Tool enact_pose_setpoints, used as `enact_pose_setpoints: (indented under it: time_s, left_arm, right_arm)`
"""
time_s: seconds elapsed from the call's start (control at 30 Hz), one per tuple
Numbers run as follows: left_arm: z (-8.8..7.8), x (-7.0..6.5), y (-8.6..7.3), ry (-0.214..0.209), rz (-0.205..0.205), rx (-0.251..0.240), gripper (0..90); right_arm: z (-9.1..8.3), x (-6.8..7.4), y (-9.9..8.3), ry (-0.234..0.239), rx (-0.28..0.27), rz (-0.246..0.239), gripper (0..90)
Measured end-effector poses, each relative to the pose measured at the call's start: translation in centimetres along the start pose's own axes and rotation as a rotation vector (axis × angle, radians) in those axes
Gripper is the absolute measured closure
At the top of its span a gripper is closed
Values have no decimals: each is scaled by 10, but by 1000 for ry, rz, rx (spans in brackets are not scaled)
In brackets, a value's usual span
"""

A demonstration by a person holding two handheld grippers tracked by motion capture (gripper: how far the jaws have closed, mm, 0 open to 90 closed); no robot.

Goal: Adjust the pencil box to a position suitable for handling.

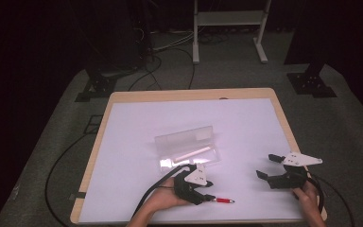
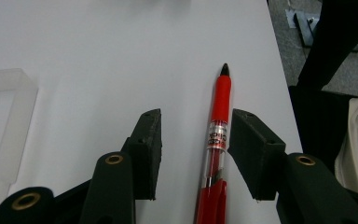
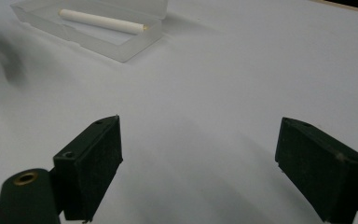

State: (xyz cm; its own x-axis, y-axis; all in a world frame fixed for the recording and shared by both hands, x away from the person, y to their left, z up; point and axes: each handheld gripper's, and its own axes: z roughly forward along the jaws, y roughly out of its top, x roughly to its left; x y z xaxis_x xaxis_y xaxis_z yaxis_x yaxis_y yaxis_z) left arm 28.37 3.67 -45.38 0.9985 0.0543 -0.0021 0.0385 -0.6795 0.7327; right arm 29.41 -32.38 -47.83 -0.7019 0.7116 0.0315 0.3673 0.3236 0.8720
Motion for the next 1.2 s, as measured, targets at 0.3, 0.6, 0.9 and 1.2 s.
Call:
enact_pose_setpoints:
  time_s: [0.3, 0.6, 0.9, 1.2]
  left_arm:
    - [4, -2, -3, -16, 0, -5, 570]
    - [8, -4, -6, -34, 9, 16, 625]
    - [9, -5, -8, -37, 6, 22, 668]
    - [13, -5, -11, -42, 6, 31, 727]
  right_arm:
    - [0, 0, 0, 0, 1, -1, 138]
    - [0, 0, 0, 1, -1, -1, 138]
    - [0, 0, 0, 0, 0, -1, 138]
    - [0, 0, 0, 0, 1, -6, 138]
